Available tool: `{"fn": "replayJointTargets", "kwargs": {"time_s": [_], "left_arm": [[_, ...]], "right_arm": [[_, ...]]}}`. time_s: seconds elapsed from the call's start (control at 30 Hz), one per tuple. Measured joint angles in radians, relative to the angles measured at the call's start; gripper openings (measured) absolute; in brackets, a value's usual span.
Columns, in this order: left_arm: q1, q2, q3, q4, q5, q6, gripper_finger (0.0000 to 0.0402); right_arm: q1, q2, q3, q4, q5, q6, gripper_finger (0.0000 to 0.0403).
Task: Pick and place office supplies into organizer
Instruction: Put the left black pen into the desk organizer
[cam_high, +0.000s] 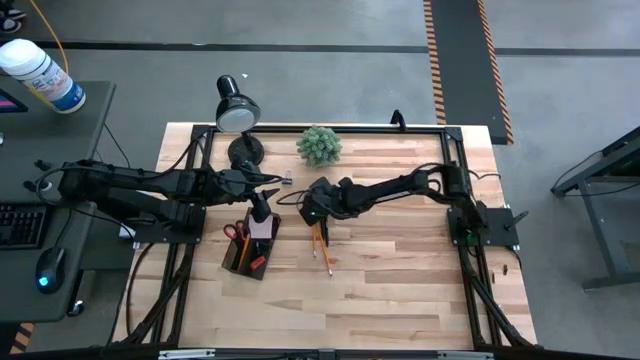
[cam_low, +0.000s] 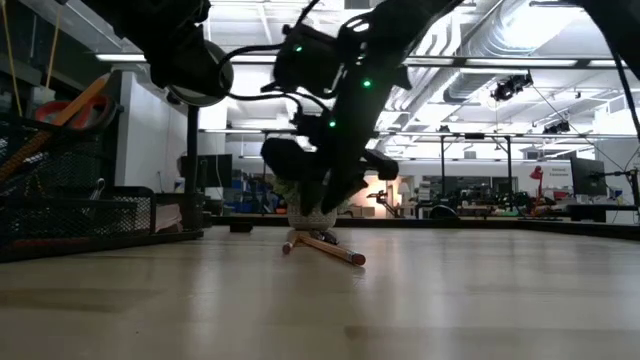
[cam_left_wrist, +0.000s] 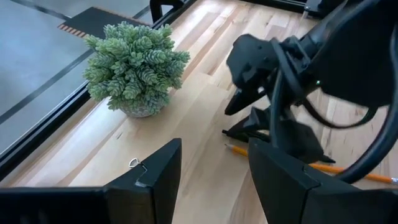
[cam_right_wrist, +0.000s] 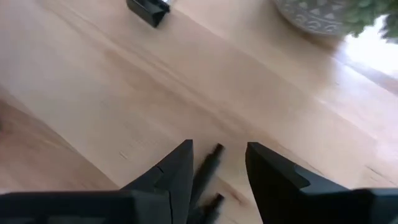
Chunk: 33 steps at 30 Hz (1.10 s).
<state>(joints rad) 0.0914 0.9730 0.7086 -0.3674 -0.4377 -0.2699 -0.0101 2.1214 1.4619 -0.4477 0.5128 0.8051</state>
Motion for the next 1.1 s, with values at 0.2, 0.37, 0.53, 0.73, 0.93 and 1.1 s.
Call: {"fn": "replayJointTargets", "kwargs": {"time_s": [0.2,0.37,0.53,0.73,0.93,1.1], "left_arm": [[0.0,0.0,0.0,-0.001,0.0,0.0,0.0172],[0.0,0.0,0.0,-0.002,0.0,0.0,0.0172],[0.0,0.0,0.0,-0.002,0.0,0.0,0.0172],[0.0,0.0,0.0,-0.002,0.0,0.0,0.0172],[0.0,0.0,0.0,-0.001,0.0,0.001,0.0172],[0.0,0.0,0.0,-0.002,0.0,0.002,0.0172]], "right_arm": [[0.0,0.059,0.03,-0.004,-0.024,0.028,0.0138],[0.0,0.079,0.03,-0.001,-0.021,0.043,0.0138],[0.0,0.082,0.031,-0.002,-0.02,0.051,0.0119],[0.001,0.083,0.031,-0.009,-0.023,0.027,0.0027],[0.005,0.083,0.031,-0.011,-0.021,0.006,0.0023],[0.023,0.082,0.03,0.01,-0.005,-0.021,0.0015]]}}
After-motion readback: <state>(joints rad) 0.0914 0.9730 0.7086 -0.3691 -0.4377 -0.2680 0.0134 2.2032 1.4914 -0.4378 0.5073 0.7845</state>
